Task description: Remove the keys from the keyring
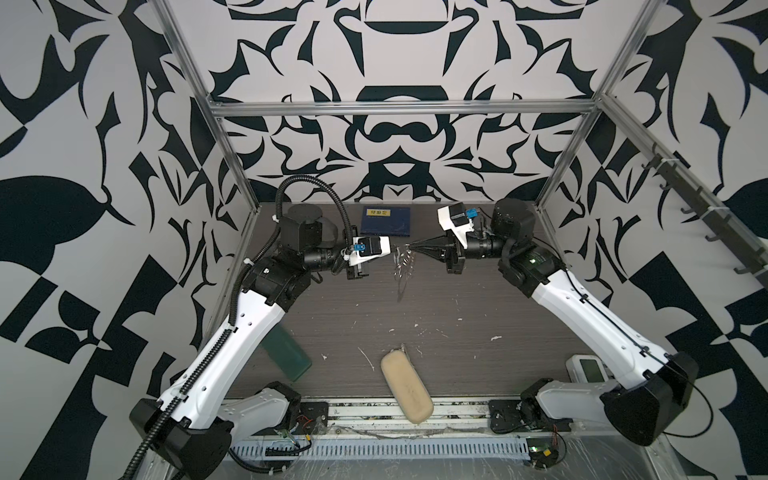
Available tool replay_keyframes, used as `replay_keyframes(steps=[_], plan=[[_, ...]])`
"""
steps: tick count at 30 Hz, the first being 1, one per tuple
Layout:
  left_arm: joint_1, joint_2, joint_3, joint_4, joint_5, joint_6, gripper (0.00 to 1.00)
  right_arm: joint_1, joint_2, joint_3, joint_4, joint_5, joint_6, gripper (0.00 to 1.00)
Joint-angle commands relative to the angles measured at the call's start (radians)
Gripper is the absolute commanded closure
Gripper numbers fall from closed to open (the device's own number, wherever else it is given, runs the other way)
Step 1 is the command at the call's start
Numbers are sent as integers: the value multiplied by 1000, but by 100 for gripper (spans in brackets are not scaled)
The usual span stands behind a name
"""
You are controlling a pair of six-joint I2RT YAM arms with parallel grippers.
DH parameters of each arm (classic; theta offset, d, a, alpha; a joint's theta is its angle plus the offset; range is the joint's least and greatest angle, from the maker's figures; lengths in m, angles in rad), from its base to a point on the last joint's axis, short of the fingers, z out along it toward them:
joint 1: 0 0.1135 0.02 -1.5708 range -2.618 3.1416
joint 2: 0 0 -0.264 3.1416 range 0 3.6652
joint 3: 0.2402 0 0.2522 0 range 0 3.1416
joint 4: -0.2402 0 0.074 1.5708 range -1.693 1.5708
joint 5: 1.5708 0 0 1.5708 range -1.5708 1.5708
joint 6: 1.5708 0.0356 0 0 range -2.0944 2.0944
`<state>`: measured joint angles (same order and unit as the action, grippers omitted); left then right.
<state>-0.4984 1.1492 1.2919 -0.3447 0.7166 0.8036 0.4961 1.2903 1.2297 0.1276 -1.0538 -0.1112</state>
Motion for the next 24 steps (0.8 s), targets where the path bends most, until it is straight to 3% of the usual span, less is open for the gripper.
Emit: replay_keyframes(steps=[1,10,19,24], plan=[[13,-12,-20,26,10,-48,100,-17,-14,-45,402,19,227,100],[12,6,-66,128,13,-98,100,-19,84,-105,894,133,528,100],[-36,-6,-197,324,-107,-33,100,-19,144,-133,1070,252,624,100],[-55,12,-220,451,-133,-60,100,-18,164,-165,1154,321,660,100]])
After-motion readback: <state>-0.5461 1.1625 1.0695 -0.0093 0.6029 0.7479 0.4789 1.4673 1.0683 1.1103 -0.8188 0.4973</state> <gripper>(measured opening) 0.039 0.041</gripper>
